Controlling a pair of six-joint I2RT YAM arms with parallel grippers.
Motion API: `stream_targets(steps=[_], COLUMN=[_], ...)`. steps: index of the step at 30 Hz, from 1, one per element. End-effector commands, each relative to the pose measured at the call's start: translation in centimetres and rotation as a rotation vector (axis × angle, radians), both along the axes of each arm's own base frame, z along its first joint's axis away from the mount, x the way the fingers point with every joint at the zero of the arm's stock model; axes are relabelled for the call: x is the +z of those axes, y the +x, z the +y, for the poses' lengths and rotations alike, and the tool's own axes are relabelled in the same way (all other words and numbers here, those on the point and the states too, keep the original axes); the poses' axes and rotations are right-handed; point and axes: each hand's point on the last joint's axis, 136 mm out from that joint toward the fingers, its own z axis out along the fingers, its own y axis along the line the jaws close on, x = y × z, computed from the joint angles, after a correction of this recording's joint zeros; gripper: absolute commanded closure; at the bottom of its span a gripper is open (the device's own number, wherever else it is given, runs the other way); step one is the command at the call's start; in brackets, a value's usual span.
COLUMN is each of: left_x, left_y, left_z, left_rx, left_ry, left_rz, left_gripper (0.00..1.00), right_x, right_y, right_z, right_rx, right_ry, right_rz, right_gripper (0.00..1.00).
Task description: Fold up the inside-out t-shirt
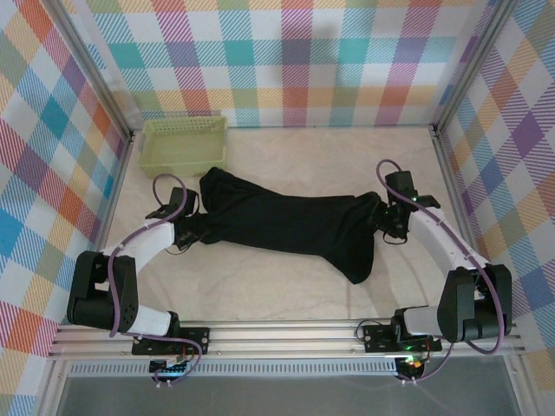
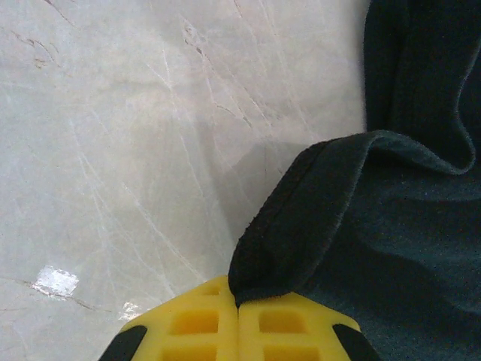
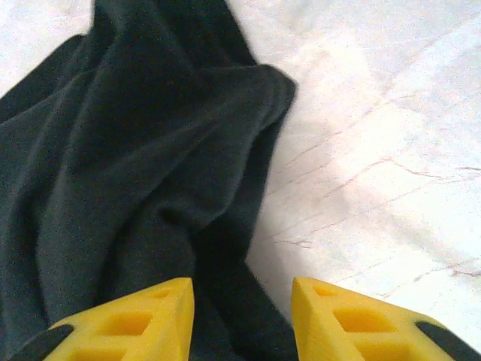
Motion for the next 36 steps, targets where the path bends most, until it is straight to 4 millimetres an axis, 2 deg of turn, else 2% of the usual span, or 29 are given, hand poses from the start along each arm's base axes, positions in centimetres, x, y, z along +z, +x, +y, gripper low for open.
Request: stream_targets(steps=[1, 6, 13, 25, 29, 36], left_x=[0.8, 0.7, 0.6, 0.7, 0.7, 1.0], left_y=[0.4, 0.7, 0.6, 0.6, 0.7, 0.8], left_z=[0.5, 0.2, 0.1, 0.2, 0.1, 0.1], left_rx=[0.016, 0.014, 0.017, 0.015, 0.014, 0.013], left_ry=[0.001, -0.014, -0.022, -0.017, -0.016, -0.015], left_rz=[-0.01, -0.012, -0.006, -0.003, -0.003, -0.007], left_gripper=[0.96, 0.96, 0.96, 0.96, 0.96, 0.96], right_x=[-1.1, -2.7, -2.8, -5.3, -5.8, -4.6], right_y=[-1.4, -1.3, -0.1, -0.1, -0.3, -0.8], right_z=[-1.2, 0.0, 3.3, 3.1, 2.7, 0.6], right_rx=[-0.045, 0.0, 0.138, 0.12, 0.108, 0.056], right_ry=[-0.028, 0.052, 0.179, 0.157, 0.136, 0.034], right_rz=[0.023, 0.04, -0.007, 0.093, 0.114, 0.1], right_gripper=[0.63, 0.65, 0.54, 0.54, 0.63, 0.94])
